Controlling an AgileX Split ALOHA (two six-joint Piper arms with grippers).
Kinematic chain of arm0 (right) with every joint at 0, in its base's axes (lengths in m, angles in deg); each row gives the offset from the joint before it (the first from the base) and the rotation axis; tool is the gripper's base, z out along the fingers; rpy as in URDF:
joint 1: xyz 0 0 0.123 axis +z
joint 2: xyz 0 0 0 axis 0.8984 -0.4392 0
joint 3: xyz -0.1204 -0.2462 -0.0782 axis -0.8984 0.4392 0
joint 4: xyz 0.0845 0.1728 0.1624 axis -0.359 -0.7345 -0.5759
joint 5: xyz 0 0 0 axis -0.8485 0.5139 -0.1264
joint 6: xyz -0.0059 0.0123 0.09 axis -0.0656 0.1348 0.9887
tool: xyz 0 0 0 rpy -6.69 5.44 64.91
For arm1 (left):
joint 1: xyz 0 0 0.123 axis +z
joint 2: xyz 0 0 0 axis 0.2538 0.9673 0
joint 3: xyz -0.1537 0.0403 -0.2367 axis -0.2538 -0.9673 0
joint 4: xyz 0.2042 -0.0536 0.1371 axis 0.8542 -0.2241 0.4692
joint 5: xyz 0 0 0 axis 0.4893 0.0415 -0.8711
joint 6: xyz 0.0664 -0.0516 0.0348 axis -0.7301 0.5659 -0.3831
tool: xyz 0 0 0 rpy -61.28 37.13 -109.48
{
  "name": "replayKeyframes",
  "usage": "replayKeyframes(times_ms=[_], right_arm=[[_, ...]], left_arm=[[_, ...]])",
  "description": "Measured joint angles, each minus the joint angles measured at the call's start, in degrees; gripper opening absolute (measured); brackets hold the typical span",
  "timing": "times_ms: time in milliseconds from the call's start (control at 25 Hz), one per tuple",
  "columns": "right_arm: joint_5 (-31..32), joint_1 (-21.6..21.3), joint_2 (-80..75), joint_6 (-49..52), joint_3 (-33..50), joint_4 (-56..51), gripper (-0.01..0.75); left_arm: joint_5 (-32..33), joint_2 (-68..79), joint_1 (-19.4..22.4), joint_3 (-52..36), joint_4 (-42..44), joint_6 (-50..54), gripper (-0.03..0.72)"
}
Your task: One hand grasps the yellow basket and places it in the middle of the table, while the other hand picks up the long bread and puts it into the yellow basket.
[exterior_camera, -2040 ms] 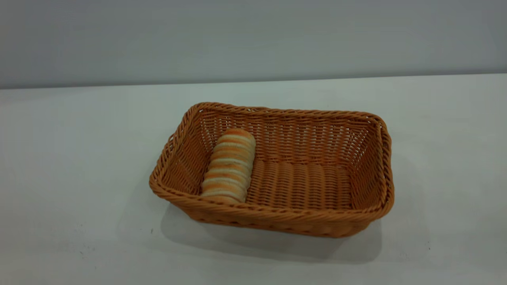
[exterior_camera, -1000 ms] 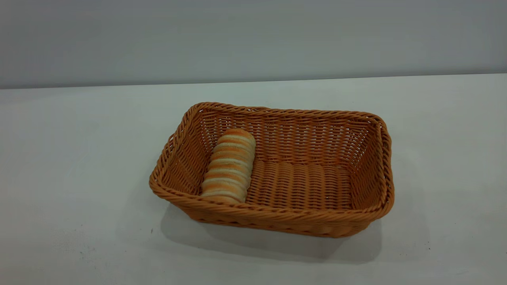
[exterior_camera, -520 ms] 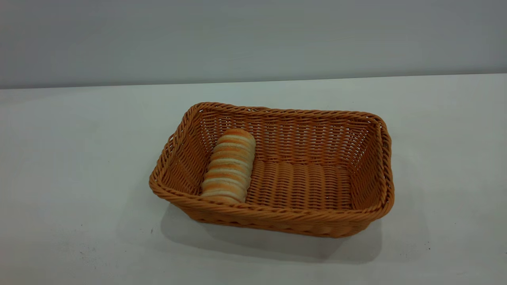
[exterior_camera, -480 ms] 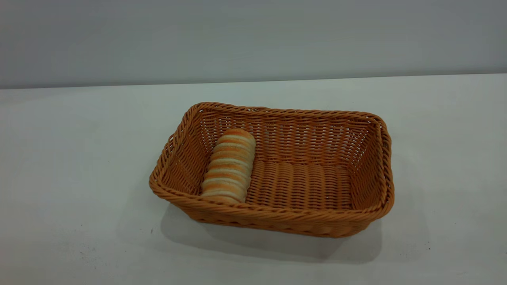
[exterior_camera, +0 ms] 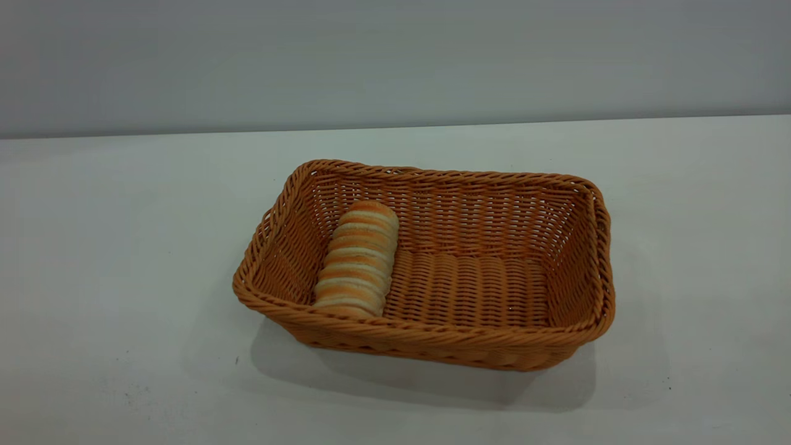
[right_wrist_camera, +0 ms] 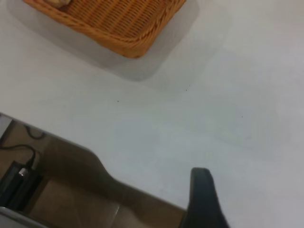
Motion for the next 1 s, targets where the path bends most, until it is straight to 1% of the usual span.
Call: replayKeyframes(times_ms=[280,320,400,480,560,680,760,1000], right_arm=[[0.00,0.00,0.00,0.05,0.00,0.00,0.575],[0.00,0.00,0.00,0.05,0.00,0.00,0.575],[0.00,-0.62,0.00,0.05,0.00,0.00,0.575],[0.00,-2.87,0.00,0.05,0.00,-0.06,0.575],[0.00,-6.03,0.15,0.05,0.00,-0.05,0.575],[0.00,-11.22,2.11,0.05,0.00,-0.05,0.575],[0.11,-14.18,4.56,0.05,0.00,-0.05,0.575],[0.45,-19.60,9.98,0.05,0.00,-0.05,0.575]], left_arm=[[0.00,-0.11,0.19,0.00,0.00,0.00,0.513],[0.00,-0.48,0.79,0.00,0.00,0.00,0.513],[0.00,-1.27,4.08,0.00,0.00,0.00,0.513],[0.00,-2.13,7.99,0.00,0.00,0.00,0.513],[0.00,-3.29,12.15,0.00,0.00,0.00,0.513],[0.00,-5.66,16.12,-0.05,0.00,0.00,0.513],[0.00,-7.37,16.99,-0.05,0.00,0.00,0.513],[0.07,-8.80,17.10,-0.05,0.00,0.00,0.513]])
